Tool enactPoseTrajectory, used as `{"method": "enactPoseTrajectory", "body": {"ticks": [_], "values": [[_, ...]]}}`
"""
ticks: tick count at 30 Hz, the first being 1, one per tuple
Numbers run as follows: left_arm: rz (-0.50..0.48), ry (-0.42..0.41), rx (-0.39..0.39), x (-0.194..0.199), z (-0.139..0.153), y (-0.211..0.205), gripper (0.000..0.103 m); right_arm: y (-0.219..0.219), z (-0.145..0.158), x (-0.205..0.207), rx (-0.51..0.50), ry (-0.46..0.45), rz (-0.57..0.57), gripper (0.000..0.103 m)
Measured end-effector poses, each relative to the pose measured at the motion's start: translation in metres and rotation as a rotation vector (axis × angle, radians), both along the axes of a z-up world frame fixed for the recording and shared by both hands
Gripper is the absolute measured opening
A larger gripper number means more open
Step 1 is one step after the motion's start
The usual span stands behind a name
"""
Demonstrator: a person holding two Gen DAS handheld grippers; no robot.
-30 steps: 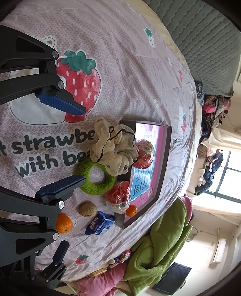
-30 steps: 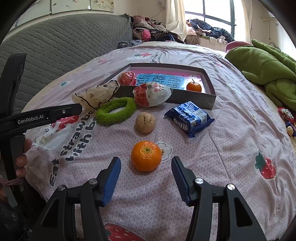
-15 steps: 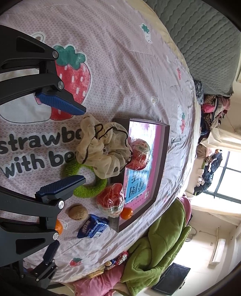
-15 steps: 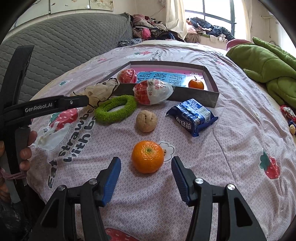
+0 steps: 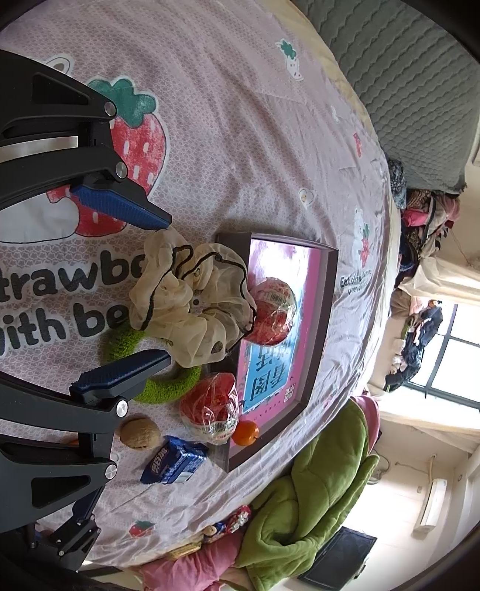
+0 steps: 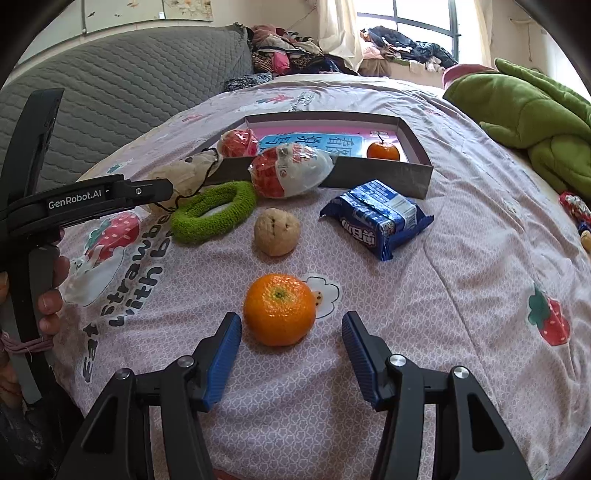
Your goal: Organize objects
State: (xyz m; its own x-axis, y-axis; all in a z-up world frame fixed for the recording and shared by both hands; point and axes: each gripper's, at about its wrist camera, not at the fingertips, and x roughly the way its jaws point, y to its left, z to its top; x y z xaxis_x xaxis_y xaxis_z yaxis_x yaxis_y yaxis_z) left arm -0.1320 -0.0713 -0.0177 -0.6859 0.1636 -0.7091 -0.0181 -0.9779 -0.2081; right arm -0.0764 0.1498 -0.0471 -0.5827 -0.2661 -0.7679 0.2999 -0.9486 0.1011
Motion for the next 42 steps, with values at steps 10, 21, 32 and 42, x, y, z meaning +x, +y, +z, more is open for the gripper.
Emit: {"method": "enactPoseTrajectory", "body": {"ticks": [10,21,32,42], "values": [[0.008,-0.004,-0.03,-0.009,-0.005,0.002,0.048,0.003,0.0,-0.001,-0.022,0.02,-0.009,0.056],[-0.022,0.001,-0.028,-0.011,-0.014,0.006,0.022,0.002,-0.002,-0.003,-0.034,0.03,-0.009,0.056],[-0.04,0.011,0.026,-0.012,-0.021,-0.001,0.016,-0.006,-0.006,-0.007,-0.022,0.043,0.004,0.046],[-0.048,0.027,0.051,-0.012,-0.025,-0.009,0.014,-0.01,-0.007,-0.003,-0.005,0.078,0.034,0.041]]}}
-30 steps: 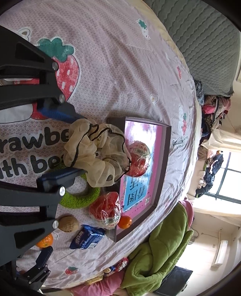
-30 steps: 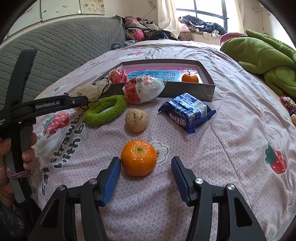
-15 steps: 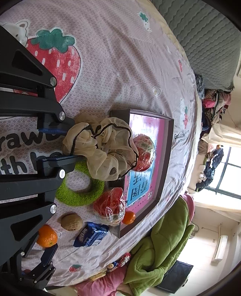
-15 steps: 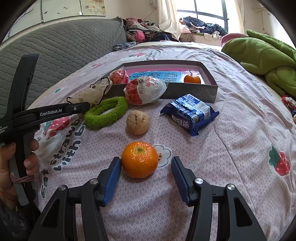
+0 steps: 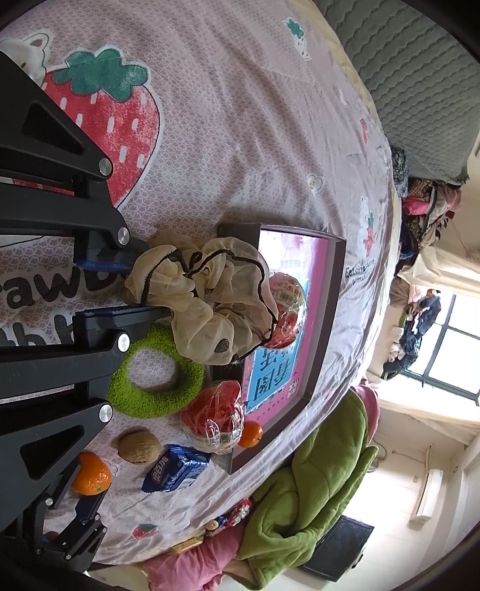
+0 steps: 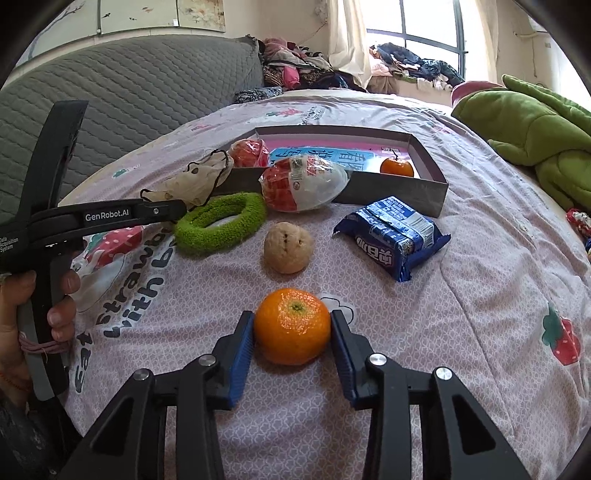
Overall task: Organize objects
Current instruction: 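Lift the mesh cloth with left gripper while right gripper grasps the tangerine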
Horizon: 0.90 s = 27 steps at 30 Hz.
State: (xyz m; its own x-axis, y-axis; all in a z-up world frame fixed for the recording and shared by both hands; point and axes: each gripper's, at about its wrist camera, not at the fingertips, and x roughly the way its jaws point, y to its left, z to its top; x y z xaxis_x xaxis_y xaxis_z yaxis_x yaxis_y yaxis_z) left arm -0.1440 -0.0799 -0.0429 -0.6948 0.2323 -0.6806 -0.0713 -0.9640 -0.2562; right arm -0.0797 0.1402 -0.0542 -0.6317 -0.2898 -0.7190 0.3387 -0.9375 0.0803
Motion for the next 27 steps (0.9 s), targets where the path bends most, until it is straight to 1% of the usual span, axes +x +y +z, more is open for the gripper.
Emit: {"method": "enactPoseTrajectory", "body": {"ticks": [11,16,27], "values": [[0.005,0.022,0.026,0.007,0.002,-0.009,0.012,0.0,0.0,0.001,0.0,0.004,-0.002,0.04],[0.005,0.036,0.014,0.012,0.006,-0.006,0.012,0.0,-0.001,0.001,0.005,0.007,0.0,0.041],[0.04,0.08,-0.079,0.033,0.017,0.001,0.012,0.002,0.0,0.003,-0.004,0.021,0.004,0.04]]}}
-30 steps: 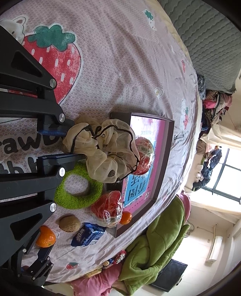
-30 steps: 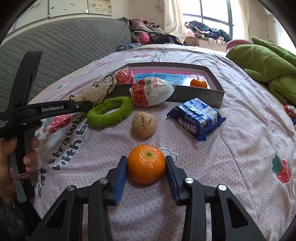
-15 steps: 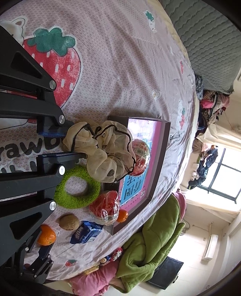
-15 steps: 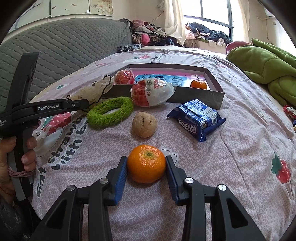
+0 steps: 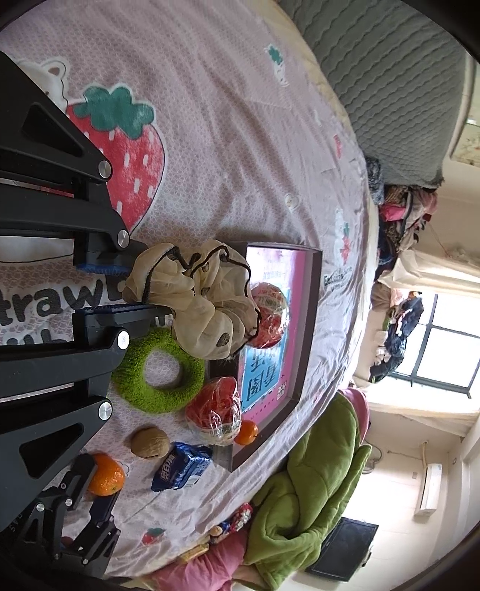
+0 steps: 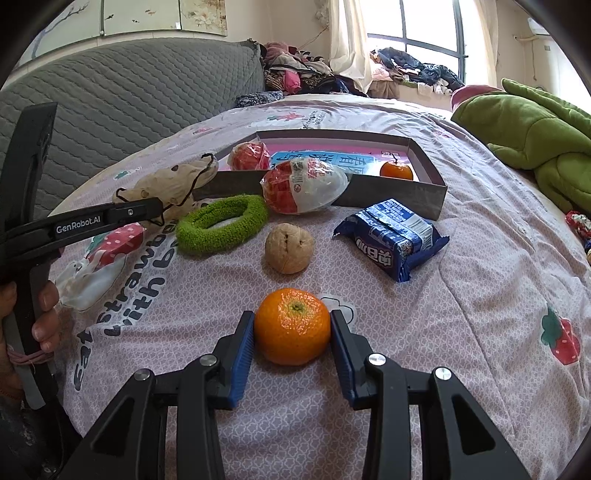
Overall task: Organize objects
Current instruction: 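Lift the mesh cloth with left gripper while right gripper grasps the tangerine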
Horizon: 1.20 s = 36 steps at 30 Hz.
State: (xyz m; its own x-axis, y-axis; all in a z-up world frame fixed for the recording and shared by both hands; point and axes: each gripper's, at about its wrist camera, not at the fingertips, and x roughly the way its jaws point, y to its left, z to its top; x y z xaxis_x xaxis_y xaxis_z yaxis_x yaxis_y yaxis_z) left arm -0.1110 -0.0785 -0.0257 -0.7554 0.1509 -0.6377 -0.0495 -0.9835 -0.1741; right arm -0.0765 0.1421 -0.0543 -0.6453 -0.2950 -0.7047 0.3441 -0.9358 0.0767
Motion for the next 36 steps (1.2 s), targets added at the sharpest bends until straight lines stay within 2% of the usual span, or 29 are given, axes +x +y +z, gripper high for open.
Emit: {"method": "enactPoseTrajectory", "body": {"ticks": [24,36], "values": [[-0.009,0.06,-0.049,0.031,0.023,0.016,0.012,0.005,0.02,0.011,-0.042,0.053,0.007,0.04],[-0.025,0.125,-0.069,0.042,0.031,0.025,0.012,0.011,0.027,0.01,-0.064,0.071,0.0,0.04]]}}
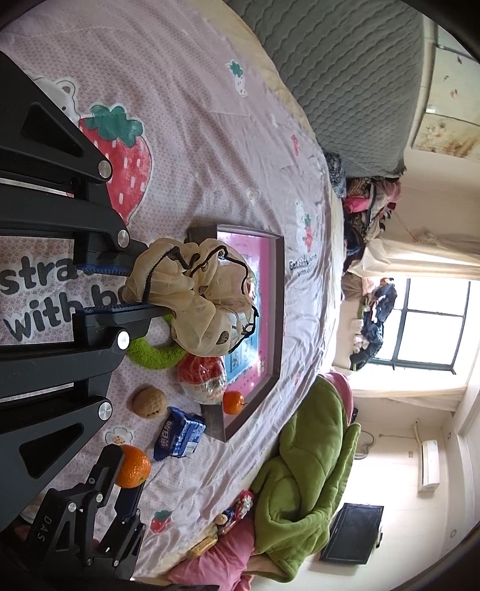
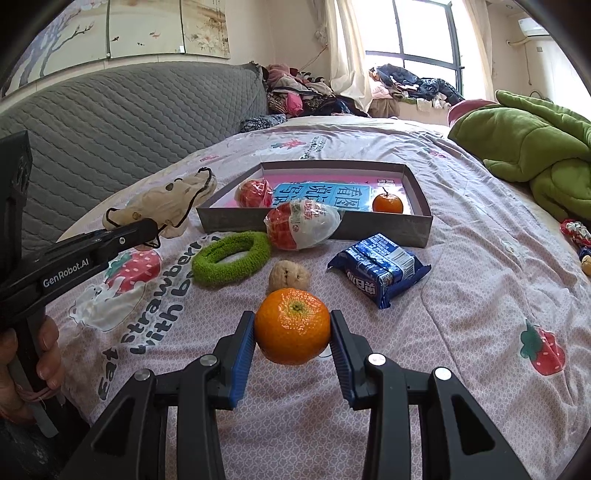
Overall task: Organize objects
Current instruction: 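Lift the mesh cloth with left gripper while right gripper grasps the tangerine, then carry the mesh cloth with left gripper while right gripper carries tangerine over pink box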
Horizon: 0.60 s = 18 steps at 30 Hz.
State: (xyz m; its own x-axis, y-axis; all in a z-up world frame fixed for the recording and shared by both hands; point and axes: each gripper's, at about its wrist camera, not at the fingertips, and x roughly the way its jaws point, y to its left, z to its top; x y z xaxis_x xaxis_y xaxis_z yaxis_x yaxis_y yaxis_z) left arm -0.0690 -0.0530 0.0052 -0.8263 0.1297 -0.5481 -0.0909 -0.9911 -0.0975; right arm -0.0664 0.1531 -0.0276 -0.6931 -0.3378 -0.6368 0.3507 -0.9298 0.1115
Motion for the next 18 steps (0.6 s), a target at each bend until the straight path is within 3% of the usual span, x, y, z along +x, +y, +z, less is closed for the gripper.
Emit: {"method": "enactPoseTrajectory", "body": {"ticks": [18], "values": [[-0.028,0.067,-0.038,0.011,0.007,0.017,0.012,0.01,0.013,-0.01,-0.021,0.049,0.004,0.04]]}}
